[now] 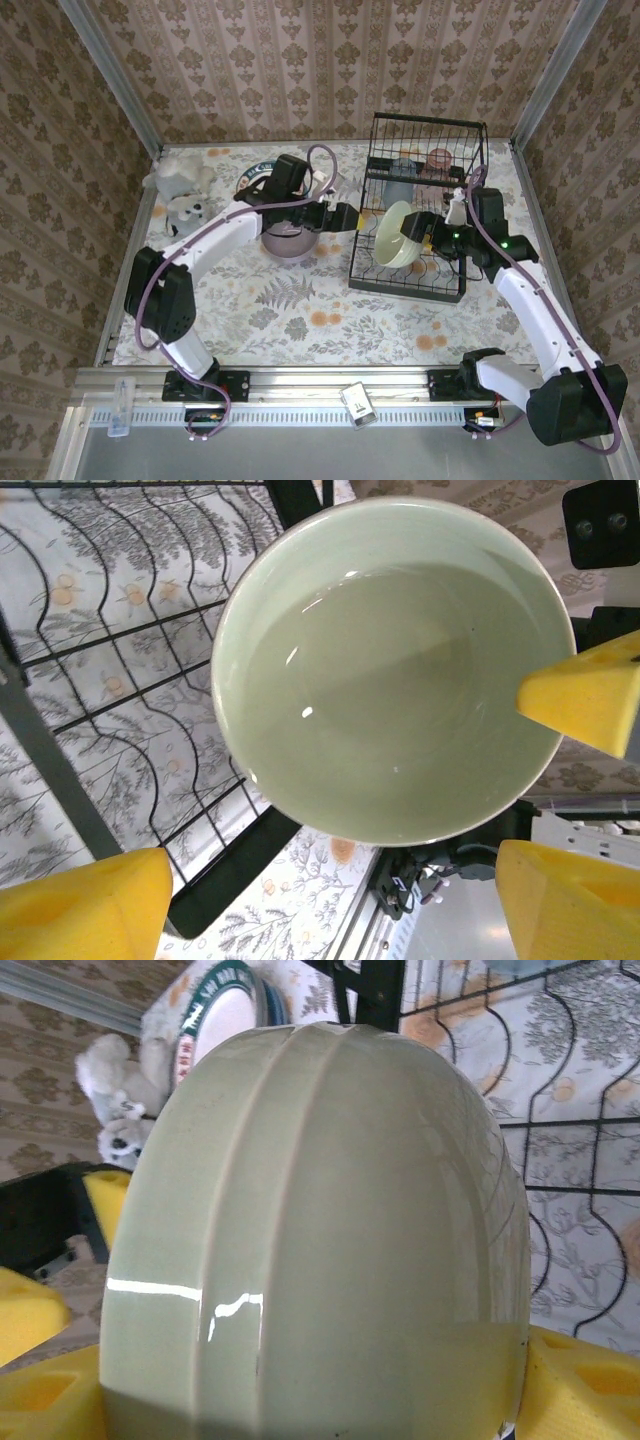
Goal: Unload the mixed dishes from the dish rack
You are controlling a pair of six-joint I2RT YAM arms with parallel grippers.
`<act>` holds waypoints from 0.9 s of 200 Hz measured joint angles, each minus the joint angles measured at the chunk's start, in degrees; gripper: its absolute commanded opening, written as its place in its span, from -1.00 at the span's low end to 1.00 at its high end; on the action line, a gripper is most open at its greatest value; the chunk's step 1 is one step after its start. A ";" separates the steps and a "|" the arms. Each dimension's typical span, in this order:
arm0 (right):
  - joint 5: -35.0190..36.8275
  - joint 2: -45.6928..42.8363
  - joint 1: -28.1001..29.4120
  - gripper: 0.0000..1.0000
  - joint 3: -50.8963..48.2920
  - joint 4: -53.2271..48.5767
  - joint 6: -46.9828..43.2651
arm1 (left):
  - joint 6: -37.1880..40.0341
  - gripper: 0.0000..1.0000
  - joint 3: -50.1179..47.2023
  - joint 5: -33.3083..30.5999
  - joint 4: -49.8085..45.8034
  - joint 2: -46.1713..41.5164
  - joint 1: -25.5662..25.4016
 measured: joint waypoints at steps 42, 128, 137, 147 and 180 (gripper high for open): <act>-4.72 -2.97 -1.27 -1.00 -0.44 2.69 3.65 | 0.07 0.70 1.75 3.10 -0.02 2.45 0.46; -11.19 -6.16 -1.46 -1.00 -1.53 11.69 12.55 | -0.63 0.65 5.16 7.10 -0.02 4.33 0.46; -11.47 -6.34 -1.46 -1.00 -1.53 12.44 13.11 | -0.83 0.62 5.18 7.08 -0.02 4.33 0.35; -11.76 -6.64 -1.46 -1.00 -1.53 13.03 13.79 | -1.11 0.57 5.18 7.04 -0.02 4.33 0.15; -12.11 -7.58 -1.46 -1.00 -1.53 13.62 14.69 | -2.54 0.33 5.22 6.93 0.02 4.33 -0.55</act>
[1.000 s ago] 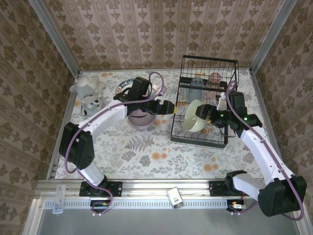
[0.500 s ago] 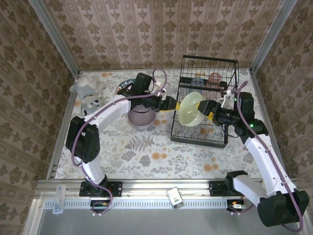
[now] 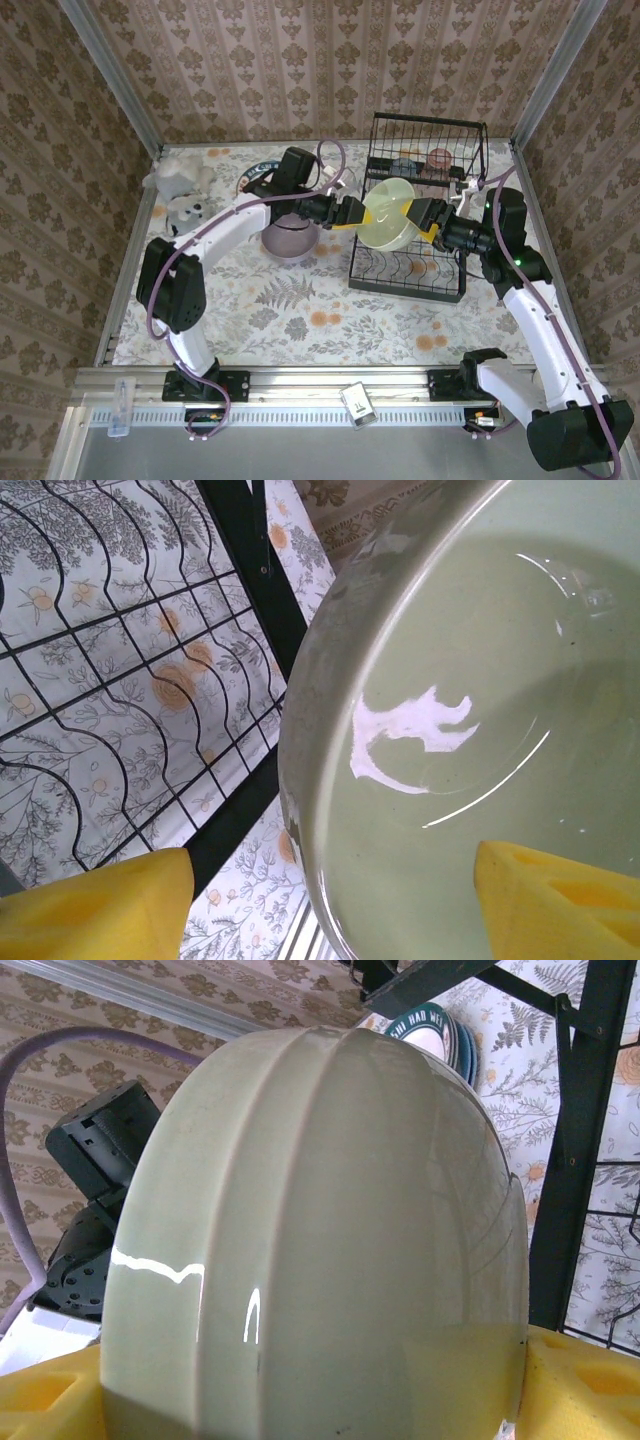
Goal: Unload the mixed dishes from the dish rack
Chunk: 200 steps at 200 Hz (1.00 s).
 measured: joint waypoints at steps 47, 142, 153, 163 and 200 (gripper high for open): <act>-0.17 -0.37 0.00 -1.00 0.00 0.02 0.63 | -3.89 -0.18 0.31 -0.11 1.75 0.68 -1.07; 1.60 -0.68 0.00 -0.70 -0.39 -0.68 -0.72 | -18.08 -1.00 -3.89 -3.63 11.76 1.49 -2.86; 1.60 -0.68 0.00 -0.31 -0.48 -0.68 -0.70 | -18.45 -1.00 -4.13 -4.11 11.69 1.27 -2.97; 1.57 -0.70 0.00 0.09 -0.48 -0.66 -0.72 | -18.64 -1.00 -4.35 -4.52 11.72 0.83 -2.97; 0.46 -2.43 0.07 1.00 -0.31 -0.22 -1.79 | -19.08 -1.00 -5.03 -6.12 10.67 -0.94 -2.82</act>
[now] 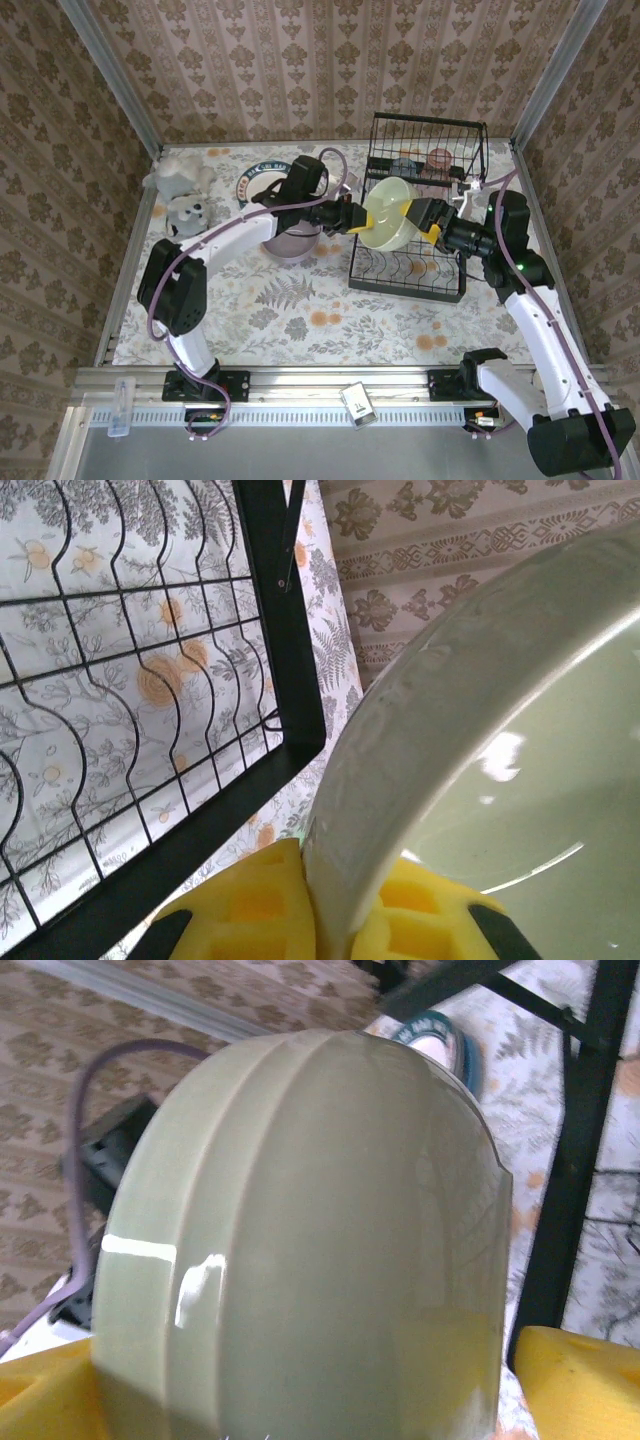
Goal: Unload the mixed dishes from the dish rack
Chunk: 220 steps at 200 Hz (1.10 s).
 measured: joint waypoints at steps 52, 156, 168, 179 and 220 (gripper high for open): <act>1.70 -8.28 0.00 1.00 2.29 -3.04 -5.20 | 2.99 -1.00 2.32 -7.37 -10.23 -3.17 4.48; 11.72 -17.40 0.00 1.00 -5.55 -2.58 -9.81 | 20.04 -1.00 9.22 -28.94 -39.78 -29.46 16.02; 13.07 -17.44 0.00 1.00 -8.31 -0.63 -9.79 | 21.14 -1.00 8.35 -30.93 -42.84 -32.30 18.69; 14.23 -17.42 0.11 1.00 -10.71 1.25 -9.75 | 21.79 -1.00 6.67 -32.28 -45.40 -34.73 21.18; 17.49 -16.68 0.61 1.00 -17.59 9.62 -9.84 | 23.47 -1.00 -1.75 -34.67 -52.39 -36.85 26.36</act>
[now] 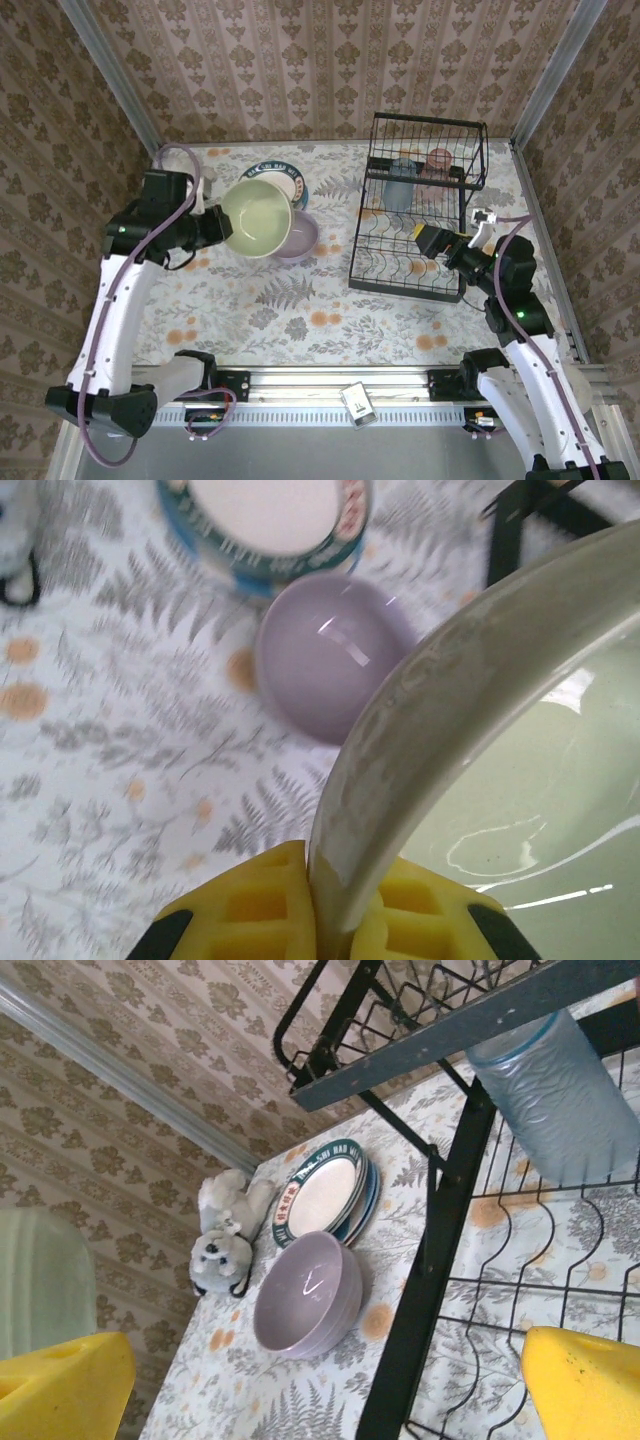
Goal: Unload the mixed dishes from the dish rack
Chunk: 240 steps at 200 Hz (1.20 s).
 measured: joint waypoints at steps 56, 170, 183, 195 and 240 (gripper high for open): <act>4.48 -5.40 2.12 1.00 -7.26 6.12 -1.97 | 0.39 -1.00 -3.82 -0.17 1.90 11.54 -0.04; 11.41 -16.85 2.29 1.00 -15.80 7.74 -3.93 | 1.90 -1.00 5.75 -5.14 9.03 32.98 -4.33; 11.58 -16.85 2.29 1.00 -15.80 7.85 -4.09 | 1.90 -1.00 5.92 -5.55 9.44 33.97 -4.74; 11.72 -16.85 2.29 1.00 -15.80 8.00 -4.13 | 1.92 -1.00 5.92 -6.19 9.55 34.73 -5.14; 12.46 -16.70 2.38 1.00 -15.80 8.46 -4.31 | 1.90 -1.00 5.92 -7.21 9.97 36.35 -6.12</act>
